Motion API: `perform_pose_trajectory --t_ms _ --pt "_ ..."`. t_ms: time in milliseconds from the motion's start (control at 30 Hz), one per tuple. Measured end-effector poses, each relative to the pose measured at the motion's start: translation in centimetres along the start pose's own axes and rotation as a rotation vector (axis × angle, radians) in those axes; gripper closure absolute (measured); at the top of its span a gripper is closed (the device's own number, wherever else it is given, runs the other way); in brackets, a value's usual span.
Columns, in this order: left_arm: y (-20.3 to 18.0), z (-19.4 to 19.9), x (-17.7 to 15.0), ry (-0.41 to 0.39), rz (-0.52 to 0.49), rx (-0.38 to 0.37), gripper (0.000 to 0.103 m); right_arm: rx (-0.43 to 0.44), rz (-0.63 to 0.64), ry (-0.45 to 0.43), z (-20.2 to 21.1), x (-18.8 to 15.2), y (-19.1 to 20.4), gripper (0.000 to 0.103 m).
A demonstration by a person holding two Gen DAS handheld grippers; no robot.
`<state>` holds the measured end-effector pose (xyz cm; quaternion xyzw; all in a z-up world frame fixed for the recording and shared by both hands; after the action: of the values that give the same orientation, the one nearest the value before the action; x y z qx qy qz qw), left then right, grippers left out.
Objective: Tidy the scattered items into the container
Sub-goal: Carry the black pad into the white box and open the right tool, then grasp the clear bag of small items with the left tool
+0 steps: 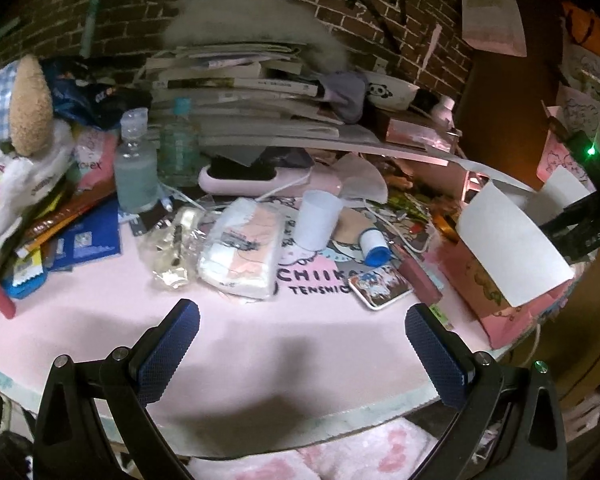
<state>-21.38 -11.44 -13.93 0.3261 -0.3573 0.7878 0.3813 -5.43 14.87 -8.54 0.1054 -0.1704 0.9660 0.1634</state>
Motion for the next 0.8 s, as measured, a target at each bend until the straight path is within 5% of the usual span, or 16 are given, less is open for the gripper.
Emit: perform_pose_trajectory --t_ms 67,200,300,467,567,733,800 --pt "0.3 0.0 -0.1 -0.001 -0.007 0.022 0.000 -0.023 -0.004 -0.056 1.0 0.2 -0.2 0.016" --pt "1.5 -0.2 -0.4 0.012 -0.013 0.051 0.000 -0.067 -0.046 -0.204 3.8 0.6 -0.5 0.016" --pt "3.0 0.0 -0.1 -0.008 0.019 0.068 0.000 -0.030 -0.052 -0.407 6.9 0.7 1.6 0.016" --pt "5.3 0.0 1.2 -0.047 0.018 0.125 0.001 0.249 0.005 -0.662 10.5 0.0 8.5 0.016" --pt "6.9 -0.4 2.0 -0.046 0.029 0.150 0.003 0.332 0.092 -0.800 11.9 -0.6 13.6 0.016" --pt "8.5 -2.2 2.7 0.012 0.030 0.143 0.010 0.490 0.106 -0.784 8.8 -0.8 20.3 0.015" --pt "8.9 -2.8 2.9 0.029 0.050 0.112 0.021 0.518 0.091 -0.743 6.7 -0.5 22.0 0.015"
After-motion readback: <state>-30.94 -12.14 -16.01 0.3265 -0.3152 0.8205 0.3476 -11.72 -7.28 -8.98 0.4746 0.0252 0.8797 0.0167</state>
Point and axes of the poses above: each gripper's, at about its wrist camera, not at the fingertips, and z roughly against the way its jaws point, y to its left, x to its top, the point moved 5 cm from there along -z, roughly the way its jaws point, and after that the axes turned 7 degrees about -x, right-handed, at the moved point
